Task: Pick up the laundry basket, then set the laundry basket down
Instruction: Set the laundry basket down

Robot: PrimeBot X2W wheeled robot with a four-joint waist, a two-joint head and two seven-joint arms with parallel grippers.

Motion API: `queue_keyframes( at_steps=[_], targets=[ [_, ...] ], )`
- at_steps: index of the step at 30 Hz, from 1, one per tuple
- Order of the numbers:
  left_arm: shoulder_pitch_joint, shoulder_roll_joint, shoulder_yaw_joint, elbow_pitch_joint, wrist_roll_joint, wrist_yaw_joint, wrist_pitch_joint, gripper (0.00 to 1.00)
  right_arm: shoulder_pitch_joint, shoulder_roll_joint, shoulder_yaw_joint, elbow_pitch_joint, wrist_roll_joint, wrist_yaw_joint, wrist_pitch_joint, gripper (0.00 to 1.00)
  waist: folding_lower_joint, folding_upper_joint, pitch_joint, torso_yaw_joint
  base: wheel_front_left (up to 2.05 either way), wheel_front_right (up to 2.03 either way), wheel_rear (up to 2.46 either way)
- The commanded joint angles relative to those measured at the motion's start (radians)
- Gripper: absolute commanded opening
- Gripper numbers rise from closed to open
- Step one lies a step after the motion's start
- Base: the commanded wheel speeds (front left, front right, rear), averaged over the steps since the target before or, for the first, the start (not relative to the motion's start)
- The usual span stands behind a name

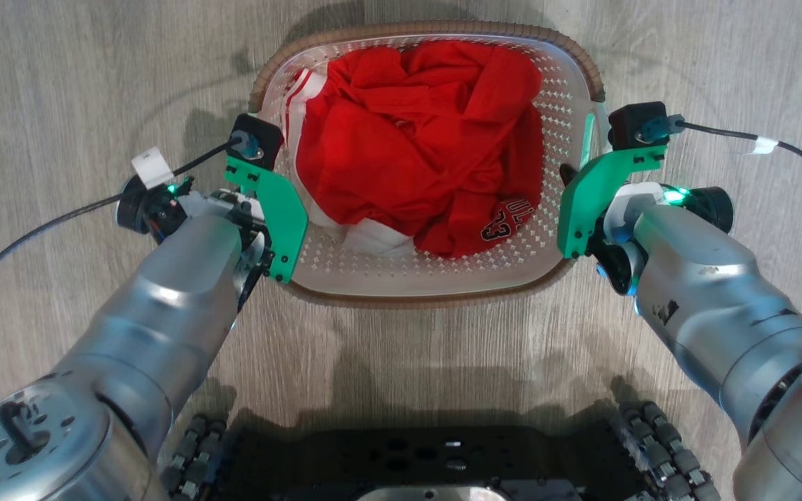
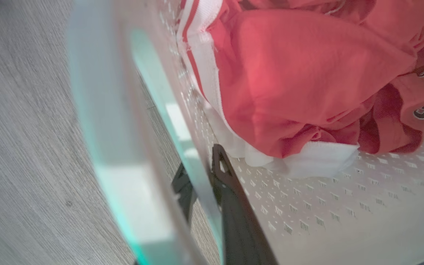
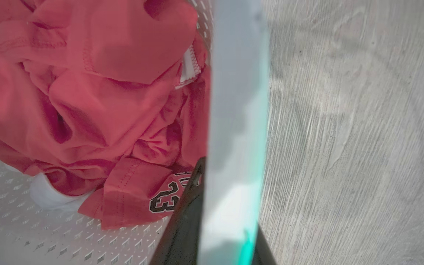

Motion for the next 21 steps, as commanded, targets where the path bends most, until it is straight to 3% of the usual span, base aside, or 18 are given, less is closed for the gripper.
queue_keyframes(
  at_steps=[1, 21],
  targets=[
    [0.004, 0.003, -0.008, -0.018, 0.021, -0.002, -0.013, 0.00, 0.024, 0.018, 0.006, -0.010, -0.010, 0.003, -0.010, 0.00, 0.0000, 0.0000, 0.003, 0.002, 0.00, 0.00, 0.00],
    [-0.006, 0.003, -0.011, -0.045, -0.001, 0.005, -0.008, 0.00, 0.035, -0.002, -0.006, -0.009, -0.026, 0.003, 0.022, 0.00, 0.0000, 0.0000, 0.018, 0.018, 0.00, 0.00, 0.00]
  ],
)
